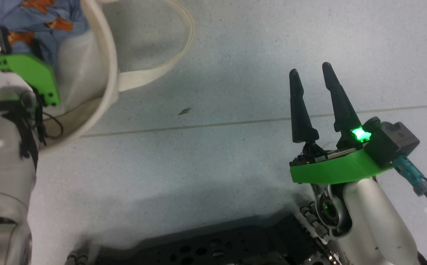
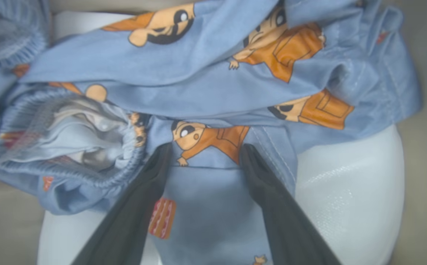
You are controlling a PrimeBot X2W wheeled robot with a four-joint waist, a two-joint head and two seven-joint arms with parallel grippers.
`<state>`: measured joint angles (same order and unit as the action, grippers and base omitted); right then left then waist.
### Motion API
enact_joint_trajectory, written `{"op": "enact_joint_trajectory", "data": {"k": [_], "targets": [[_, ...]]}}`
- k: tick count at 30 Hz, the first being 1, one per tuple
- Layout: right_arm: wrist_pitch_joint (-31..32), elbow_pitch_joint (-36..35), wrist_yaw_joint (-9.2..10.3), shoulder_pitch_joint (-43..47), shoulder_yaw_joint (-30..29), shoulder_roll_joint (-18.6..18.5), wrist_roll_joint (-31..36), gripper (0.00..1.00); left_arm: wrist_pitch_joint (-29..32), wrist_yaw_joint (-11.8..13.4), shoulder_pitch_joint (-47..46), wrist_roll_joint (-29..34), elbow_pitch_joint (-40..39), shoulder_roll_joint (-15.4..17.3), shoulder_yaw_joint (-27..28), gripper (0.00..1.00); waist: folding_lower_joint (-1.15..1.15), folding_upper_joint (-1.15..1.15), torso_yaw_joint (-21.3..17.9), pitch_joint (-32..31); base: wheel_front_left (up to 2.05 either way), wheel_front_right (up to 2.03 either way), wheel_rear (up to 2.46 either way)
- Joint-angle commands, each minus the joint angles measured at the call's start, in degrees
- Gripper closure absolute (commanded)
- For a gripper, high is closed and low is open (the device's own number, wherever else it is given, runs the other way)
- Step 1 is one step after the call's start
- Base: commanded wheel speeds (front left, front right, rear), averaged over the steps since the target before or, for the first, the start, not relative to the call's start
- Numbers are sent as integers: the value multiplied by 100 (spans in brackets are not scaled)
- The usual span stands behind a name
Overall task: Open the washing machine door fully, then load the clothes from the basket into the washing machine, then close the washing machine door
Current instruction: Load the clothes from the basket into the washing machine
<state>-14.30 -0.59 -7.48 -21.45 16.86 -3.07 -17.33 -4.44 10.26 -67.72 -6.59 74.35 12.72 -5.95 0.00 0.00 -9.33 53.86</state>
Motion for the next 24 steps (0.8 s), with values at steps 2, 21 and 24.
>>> {"op": "enact_joint_trajectory", "data": {"k": [2,21,24], "targets": [[-70,-189,-1,159,114,19,7,0,141,110,-23,16,-46,292,53,0,0,0,-16,105,0,0,0],[-70,-181,-1,142,52,19,85,0,96,-22,-27,-427,-40,113,196,100,0,0,163,-64,0,0,0],[-70,-145,-1,151,68,19,104,0,-274,-83,71,-537,-40,92,265,100,0,0,218,-253,0,0,0]]}}
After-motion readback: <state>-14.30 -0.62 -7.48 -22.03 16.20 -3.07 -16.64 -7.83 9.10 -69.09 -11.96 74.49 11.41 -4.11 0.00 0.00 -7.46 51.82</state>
